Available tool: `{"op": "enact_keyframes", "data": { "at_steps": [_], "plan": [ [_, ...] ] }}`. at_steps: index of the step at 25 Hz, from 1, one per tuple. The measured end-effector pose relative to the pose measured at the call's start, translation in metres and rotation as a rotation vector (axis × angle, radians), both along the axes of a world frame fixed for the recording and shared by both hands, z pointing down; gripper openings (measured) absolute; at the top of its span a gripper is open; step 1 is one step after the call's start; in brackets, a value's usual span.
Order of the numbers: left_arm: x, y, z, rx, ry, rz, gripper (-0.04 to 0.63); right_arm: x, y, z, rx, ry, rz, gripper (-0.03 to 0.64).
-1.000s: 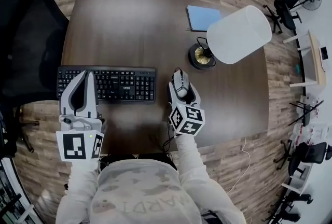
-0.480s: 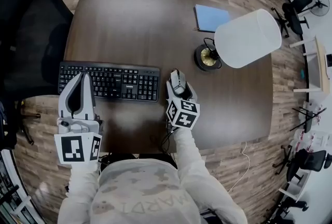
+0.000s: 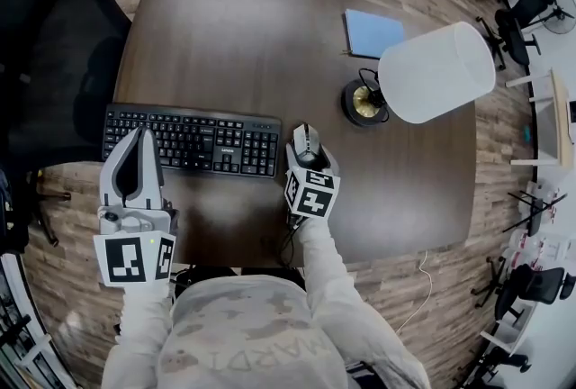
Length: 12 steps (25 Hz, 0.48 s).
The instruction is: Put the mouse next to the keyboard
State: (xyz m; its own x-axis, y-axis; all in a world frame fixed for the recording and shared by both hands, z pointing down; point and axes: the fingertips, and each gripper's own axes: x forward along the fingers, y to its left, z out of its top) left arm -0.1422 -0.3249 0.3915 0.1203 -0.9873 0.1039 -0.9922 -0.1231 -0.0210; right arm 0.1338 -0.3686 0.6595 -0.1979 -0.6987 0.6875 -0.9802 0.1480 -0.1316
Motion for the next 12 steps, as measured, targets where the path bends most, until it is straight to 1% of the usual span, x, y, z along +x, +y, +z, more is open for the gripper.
{"op": "enact_keyframes", "data": {
  "at_steps": [8, 12],
  "plan": [
    [-0.0035, 0.0008, -0.0017, -0.002, -0.005, -0.008, 0.008, -0.0026, 0.0011, 0.0040, -0.028, 0.087, -0.021, 0.311],
    [-0.0039, 0.0011, -0.0031, 0.002, -0.007, -0.006, 0.008, -0.0031, -0.0001, 0.0043, -0.035, 0.100, -0.017, 0.314]
  ]
}}
